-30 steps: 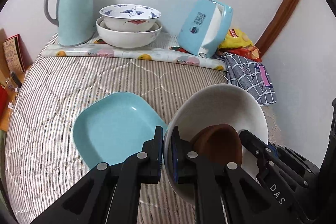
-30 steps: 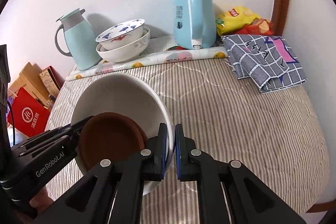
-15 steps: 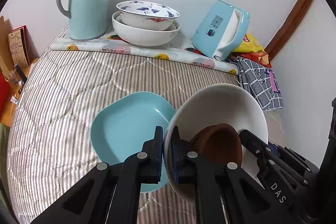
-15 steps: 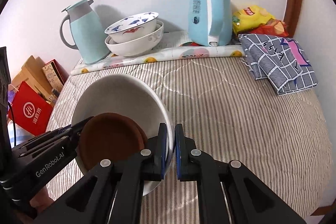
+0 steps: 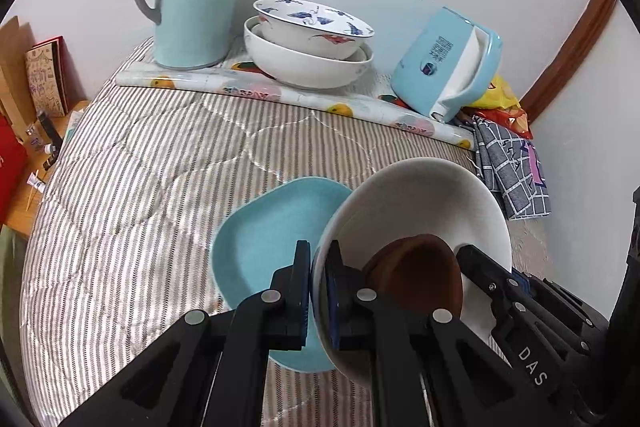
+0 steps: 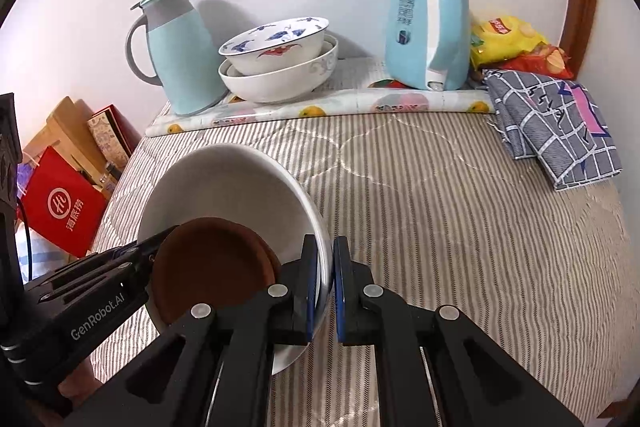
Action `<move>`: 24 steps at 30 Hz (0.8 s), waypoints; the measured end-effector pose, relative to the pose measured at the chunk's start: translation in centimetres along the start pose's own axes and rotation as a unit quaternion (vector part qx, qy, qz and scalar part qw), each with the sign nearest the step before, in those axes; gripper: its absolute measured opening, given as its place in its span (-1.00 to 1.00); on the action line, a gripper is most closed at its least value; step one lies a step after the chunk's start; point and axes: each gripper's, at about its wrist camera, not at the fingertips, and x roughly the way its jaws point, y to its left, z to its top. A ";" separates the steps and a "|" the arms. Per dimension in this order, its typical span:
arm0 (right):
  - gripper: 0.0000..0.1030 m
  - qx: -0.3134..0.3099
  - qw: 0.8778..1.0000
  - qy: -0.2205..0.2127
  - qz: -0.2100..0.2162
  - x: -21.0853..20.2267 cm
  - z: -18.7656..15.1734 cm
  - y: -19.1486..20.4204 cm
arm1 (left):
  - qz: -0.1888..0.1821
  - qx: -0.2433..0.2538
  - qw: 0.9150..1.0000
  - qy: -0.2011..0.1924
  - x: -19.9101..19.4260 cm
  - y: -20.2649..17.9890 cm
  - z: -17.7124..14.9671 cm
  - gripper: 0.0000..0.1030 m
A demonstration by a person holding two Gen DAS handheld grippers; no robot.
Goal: Organize plates and bowls
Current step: 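Lower the white bowl onto the light-blue plate with both grippers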
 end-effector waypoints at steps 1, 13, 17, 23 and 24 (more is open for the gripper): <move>-0.86 0.001 1.000 0.002 0.002 0.2 0.0 0.1 | 0.001 -0.001 1.000 0.000 0.0 0.2 0.0 -0.85; -0.85 -0.003 1.000 0.017 0.013 2.2 0.1 1.5 | 0.014 -0.005 1.000 0.014 1.2 2.1 0.3 -0.85; -0.85 -0.002 1.000 0.026 0.015 3.2 -0.2 1.7 | 0.019 -0.007 1.000 0.023 2.1 2.7 0.2 -0.85; -0.85 -0.002 0.999 0.039 0.019 4.6 -0.3 1.9 | 0.025 -0.011 0.999 0.032 3.1 3.4 0.4 -0.85; -0.85 -0.002 0.999 0.042 0.019 4.8 -0.2 2.0 | 0.025 -0.011 0.999 0.034 3.2 3.5 0.4 -0.85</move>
